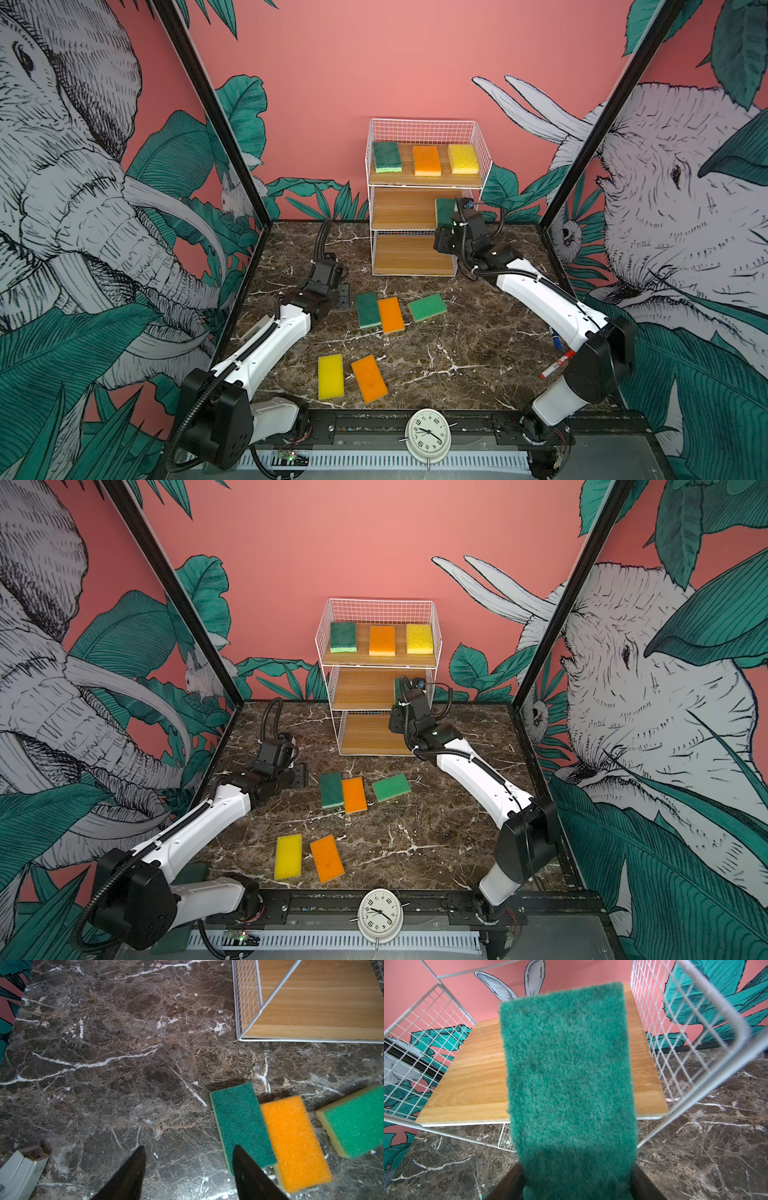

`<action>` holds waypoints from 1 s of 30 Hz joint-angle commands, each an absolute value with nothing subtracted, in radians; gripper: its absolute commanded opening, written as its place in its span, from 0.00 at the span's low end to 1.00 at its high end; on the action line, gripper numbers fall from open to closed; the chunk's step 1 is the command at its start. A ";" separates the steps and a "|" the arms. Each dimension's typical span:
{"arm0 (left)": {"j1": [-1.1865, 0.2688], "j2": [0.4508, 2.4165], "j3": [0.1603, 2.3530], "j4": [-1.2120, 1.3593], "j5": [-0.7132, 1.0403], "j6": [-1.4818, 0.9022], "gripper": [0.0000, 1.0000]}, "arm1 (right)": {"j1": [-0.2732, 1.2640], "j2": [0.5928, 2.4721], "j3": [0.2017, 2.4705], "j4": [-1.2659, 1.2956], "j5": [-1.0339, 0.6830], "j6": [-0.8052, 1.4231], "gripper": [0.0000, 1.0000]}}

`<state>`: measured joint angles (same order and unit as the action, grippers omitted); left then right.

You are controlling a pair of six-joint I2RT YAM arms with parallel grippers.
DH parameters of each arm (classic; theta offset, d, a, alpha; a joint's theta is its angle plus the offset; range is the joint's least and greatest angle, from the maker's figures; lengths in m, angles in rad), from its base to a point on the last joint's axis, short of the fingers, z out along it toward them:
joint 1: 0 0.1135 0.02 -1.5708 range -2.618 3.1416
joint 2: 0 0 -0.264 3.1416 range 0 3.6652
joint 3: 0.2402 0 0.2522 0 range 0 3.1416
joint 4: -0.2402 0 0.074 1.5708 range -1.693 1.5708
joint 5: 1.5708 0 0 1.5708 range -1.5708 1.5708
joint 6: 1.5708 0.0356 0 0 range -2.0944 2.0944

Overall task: Place and organize the cleaning sponges onto the shelf
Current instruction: 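Carry the dark green pad with the right gripper over the middle shelf tier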

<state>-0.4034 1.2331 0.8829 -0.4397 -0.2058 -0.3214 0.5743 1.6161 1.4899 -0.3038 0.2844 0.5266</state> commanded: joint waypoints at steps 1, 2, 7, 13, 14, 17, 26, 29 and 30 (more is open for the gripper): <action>-0.405 1.233 0.879 -0.419 -0.204 -0.328 0.67 | 0.578 1.626 1.519 -0.266 0.313 0.525 0.65; -0.405 1.235 0.877 -0.416 -0.203 -0.330 0.67 | 0.578 1.627 1.519 -0.265 0.316 0.525 0.65; -0.406 1.241 0.867 -0.407 -0.193 -0.336 0.67 | 0.578 1.632 1.525 -0.265 0.335 0.523 0.66; -0.405 1.237 0.861 -0.407 -0.196 -0.337 0.67 | 0.577 1.623 1.524 -0.253 0.363 0.523 0.67; -0.405 1.236 0.861 -0.407 -0.196 -0.337 0.67 | 0.576 1.623 1.526 -0.253 0.367 0.523 0.67; -0.405 1.234 0.859 -0.407 -0.196 -0.344 0.67 | 0.571 1.629 1.535 -0.254 0.367 0.520 0.67; -0.405 1.208 0.820 -0.388 -0.196 -0.368 0.67 | 0.540 1.644 1.571 -0.285 0.344 0.552 0.67; -0.405 1.209 0.816 -0.383 -0.196 -0.371 0.67 | 0.536 1.650 1.572 -0.290 0.342 0.562 0.68; -0.406 1.210 0.816 -0.385 -0.196 -0.371 0.67 | 0.534 1.652 1.572 -0.291 0.340 0.567 0.68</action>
